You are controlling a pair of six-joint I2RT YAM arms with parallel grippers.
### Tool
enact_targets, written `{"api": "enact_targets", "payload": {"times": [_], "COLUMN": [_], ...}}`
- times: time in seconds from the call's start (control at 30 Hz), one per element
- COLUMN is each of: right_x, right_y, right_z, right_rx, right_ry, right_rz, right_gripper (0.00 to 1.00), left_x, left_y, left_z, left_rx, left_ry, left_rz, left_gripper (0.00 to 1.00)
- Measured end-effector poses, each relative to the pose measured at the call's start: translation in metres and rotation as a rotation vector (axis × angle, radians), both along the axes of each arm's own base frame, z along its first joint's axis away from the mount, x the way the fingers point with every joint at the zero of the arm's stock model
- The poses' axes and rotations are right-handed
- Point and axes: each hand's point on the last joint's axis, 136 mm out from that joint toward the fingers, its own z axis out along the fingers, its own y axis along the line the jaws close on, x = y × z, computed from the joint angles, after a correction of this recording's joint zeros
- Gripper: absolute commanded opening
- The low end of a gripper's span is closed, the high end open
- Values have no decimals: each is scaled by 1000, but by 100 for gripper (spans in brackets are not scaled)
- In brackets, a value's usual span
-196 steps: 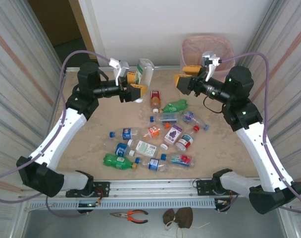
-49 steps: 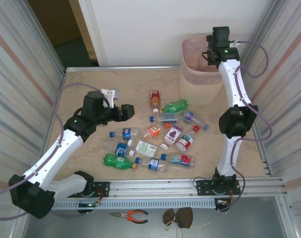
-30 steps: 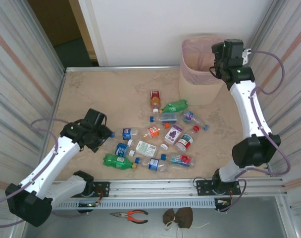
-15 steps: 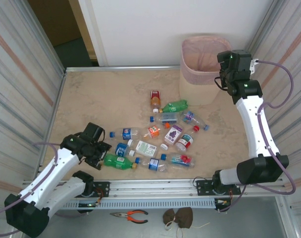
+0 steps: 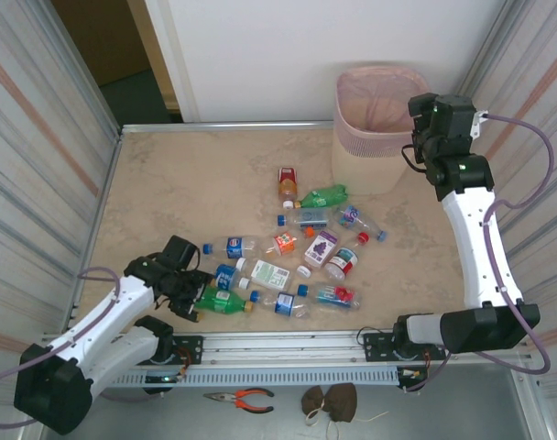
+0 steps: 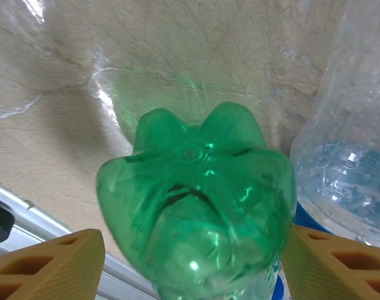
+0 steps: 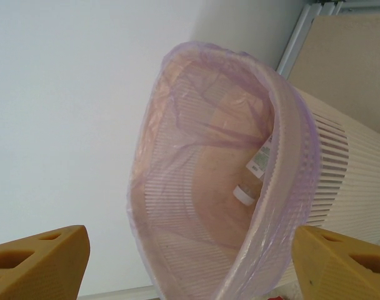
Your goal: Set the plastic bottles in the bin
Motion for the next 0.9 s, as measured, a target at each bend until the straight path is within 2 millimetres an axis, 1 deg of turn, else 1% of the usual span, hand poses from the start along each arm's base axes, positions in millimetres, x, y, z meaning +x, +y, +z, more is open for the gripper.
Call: {"api": "enact_targets", "payload": {"times": [0.17, 0.3, 0.4, 0.57, 0.7, 0.77, 0.9], "right_x": [-2, -4, -5, -8, -11, -13, -18], "right_y": [0, 0, -1, -1, -2, -3, -5], "right_z": [0, 1, 3, 6, 8, 10, 15], "right_rx": [-2, -2, -3, -3, -5, -8, -15], "right_ry": [3, 3, -1, -9, -14, -17, -29], "right_rz": [1, 1, -3, -3, -6, -8, -15], "right_gripper": [82, 82, 82, 82, 81, 81, 81], "left_x": [1, -1, 1, 1, -1, -2, 5], "left_y": [-1, -1, -2, -3, -1, 2, 3], "left_z": [-12, -21, -21, -20, -16, -10, 15], "left_rx": [-6, 0, -9, -13, -13, -8, -17], "left_ry": [6, 26, 25, 20, 6, -9, -92], "left_rz": [17, 27, 31, 33, 33, 34, 20], "left_gripper": [72, 65, 59, 55, 54, 54, 52]}}
